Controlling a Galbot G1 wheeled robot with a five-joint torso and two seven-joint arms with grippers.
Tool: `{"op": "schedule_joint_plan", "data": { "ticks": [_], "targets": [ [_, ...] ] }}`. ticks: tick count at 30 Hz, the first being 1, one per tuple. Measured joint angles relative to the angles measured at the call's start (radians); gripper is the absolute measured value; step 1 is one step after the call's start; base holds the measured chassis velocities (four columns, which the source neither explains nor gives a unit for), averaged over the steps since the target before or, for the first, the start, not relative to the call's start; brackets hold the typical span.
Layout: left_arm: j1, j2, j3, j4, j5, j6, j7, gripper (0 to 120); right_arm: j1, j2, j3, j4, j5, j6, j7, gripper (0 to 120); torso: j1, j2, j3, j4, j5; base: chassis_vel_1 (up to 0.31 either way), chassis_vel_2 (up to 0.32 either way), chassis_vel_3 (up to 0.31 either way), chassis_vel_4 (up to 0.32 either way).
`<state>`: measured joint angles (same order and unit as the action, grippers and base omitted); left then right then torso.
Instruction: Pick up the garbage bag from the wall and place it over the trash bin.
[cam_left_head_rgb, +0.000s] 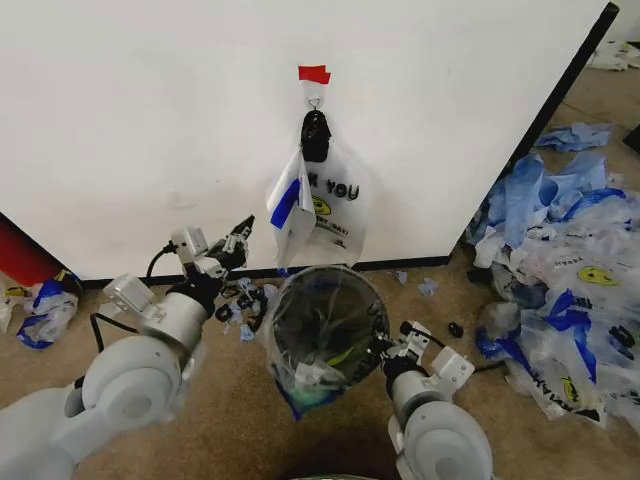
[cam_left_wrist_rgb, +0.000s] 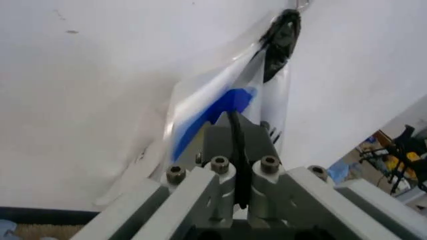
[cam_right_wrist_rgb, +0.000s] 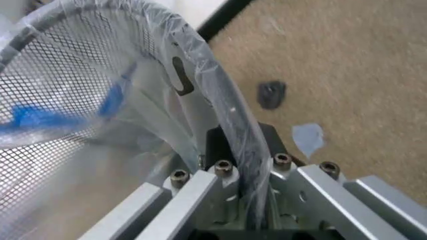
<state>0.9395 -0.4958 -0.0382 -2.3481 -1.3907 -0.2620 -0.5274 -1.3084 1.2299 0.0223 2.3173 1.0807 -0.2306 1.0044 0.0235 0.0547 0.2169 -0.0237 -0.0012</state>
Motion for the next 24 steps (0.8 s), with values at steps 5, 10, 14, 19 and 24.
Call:
{"op": "schedule_joint_plan", "data": {
  "ticks": [5,10,14,19,24],
  "targets": [
    [0.082,-0.055,-0.019,0.001,0.035,0.004,-0.001,0,0.024,0.017,0.005,-0.071,0.011,-0.015,0.015,0,0.0,0.0,0.0,0.0001,0.0,0.0,0.0,0.0,0.0],
    [0.177,-0.1,-0.035,0.021,0.081,0.005,0.011,0,0.04,0.016,0.002,-0.113,0.01,-0.01,0.005,0,0.0,0.0,0.0,0.0001,0.0001,0.0,0.0,0.0,0.0],
    [0.229,-0.12,-0.04,0.027,0.106,0.005,0.025,0,0.05,0.015,-0.001,-0.136,0.008,0.001,-0.018,0,0.0,0.0,0.0,0.0001,0.0,0.0,0.0,0.0,0.0],
    [0.268,-0.156,-0.029,0.049,0.14,0.007,0.039,0,0.068,0.03,-0.008,-0.177,-0.001,0.014,-0.052,0,0.0,0.0,0.0,0.0001,0.0,0.0,0.0,0.0,0.0],
    [0.285,-0.184,-0.017,0.067,0.163,0.008,0.045,0,0.076,0.041,-0.019,-0.224,-0.02,0.012,-0.091,0,0.0,0.0,0.0,0.0001,0.0,0.0,0.0,0.0,0.0]
  ]
}}
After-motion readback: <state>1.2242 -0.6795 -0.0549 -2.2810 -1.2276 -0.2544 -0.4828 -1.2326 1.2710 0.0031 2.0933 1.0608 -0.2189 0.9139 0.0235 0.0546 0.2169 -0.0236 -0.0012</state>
